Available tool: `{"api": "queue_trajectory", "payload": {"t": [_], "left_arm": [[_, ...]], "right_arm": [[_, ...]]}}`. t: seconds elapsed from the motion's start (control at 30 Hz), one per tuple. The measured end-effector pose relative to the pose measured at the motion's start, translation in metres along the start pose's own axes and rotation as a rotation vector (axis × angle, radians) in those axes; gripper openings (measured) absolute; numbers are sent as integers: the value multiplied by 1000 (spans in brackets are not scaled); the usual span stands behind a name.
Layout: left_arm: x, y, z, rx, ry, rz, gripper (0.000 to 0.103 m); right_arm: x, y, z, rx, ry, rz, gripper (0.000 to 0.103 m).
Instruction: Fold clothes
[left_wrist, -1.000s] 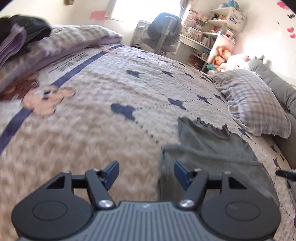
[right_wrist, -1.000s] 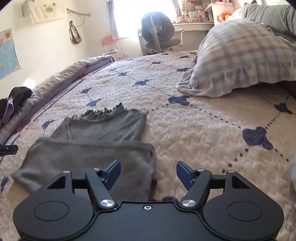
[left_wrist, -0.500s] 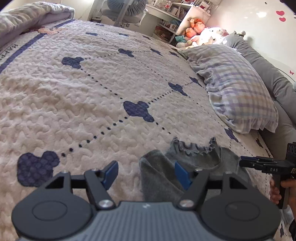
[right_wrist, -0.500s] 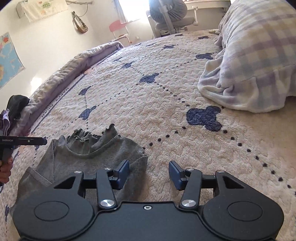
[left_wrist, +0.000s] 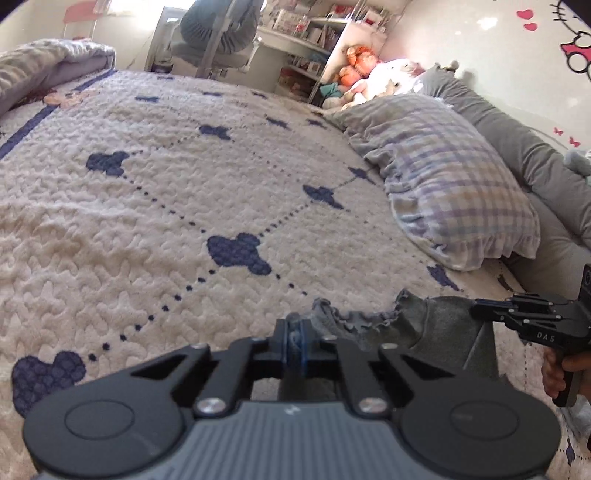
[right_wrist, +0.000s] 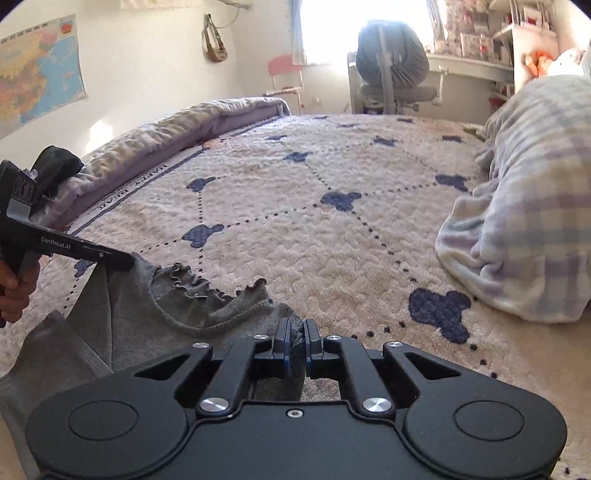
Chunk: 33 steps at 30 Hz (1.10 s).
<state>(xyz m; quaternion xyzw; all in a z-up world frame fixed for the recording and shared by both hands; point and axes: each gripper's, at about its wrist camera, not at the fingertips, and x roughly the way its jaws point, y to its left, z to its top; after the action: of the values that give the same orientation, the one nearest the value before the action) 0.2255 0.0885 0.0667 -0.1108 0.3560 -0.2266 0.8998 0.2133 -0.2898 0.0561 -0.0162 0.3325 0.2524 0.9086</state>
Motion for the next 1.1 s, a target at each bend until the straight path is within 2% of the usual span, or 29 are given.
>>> {"api": "queue_trajectory", "payload": {"t": [0.13, 0.23, 0.27, 0.33, 0.47, 0.53, 0.57, 0.6, 0.63, 0.67, 0.7, 0.73, 0.8, 0.87, 0.93, 1.07, 1.1], "left_arm": [[-54, -16, -20, 145, -133, -59, 6], [-94, -27, -55, 282, -209, -128, 7], [-104, -31, -69, 320, -205, -153, 7], [-114, -34, -94, 372, -142, -175, 8], [-124, -28, -123, 397, -3, -194, 8], [-132, -20, -125, 359, 2, -185, 8], [-138, -14, -124, 317, -12, -176, 12], [-143, -9, -122, 255, -36, -172, 16], [-145, -6, -119, 183, -60, -173, 16], [-144, -6, -116, 120, -77, -173, 20], [-140, -8, -114, 64, -81, -150, 32], [-135, -11, -115, 18, -75, -127, 37], [-126, -18, -118, -71, -63, -118, 42], [-117, -26, -121, -144, -50, -94, 45], [-108, -30, -125, -168, -38, -28, 47], [-94, -30, -133, -228, -35, 6, 44], [-92, -30, -133, -236, -40, 17, 40]], "right_arm": [[-47, 19, -10, -124, -97, 5, 6], [-91, 46, -39, -278, -167, -7, 6], [-102, 56, -54, -338, -172, -11, 6], [-114, 65, -84, -390, -121, 6, 6], [-128, 70, -122, -393, -10, 28, 6], [-134, 67, -125, -355, 1, 37, 7], [-138, 65, -124, -323, -14, 28, 11], [-140, 61, -121, -277, -26, 17, 14], [-140, 57, -117, -221, -29, 10, 18], [-138, 52, -114, -147, -28, 8, 21], [-134, 47, -111, -55, -25, 17, 25], [-129, 46, -109, 28, -19, 45, 25], [-120, 49, -111, 159, -12, 82, 25], [-111, 57, -116, 270, -8, 106, 28], [-102, 63, -120, 357, 0, 94, 32], [-87, 73, -128, 499, 8, 65, 33], [-84, 76, -127, 501, 3, 54, 33]]}}
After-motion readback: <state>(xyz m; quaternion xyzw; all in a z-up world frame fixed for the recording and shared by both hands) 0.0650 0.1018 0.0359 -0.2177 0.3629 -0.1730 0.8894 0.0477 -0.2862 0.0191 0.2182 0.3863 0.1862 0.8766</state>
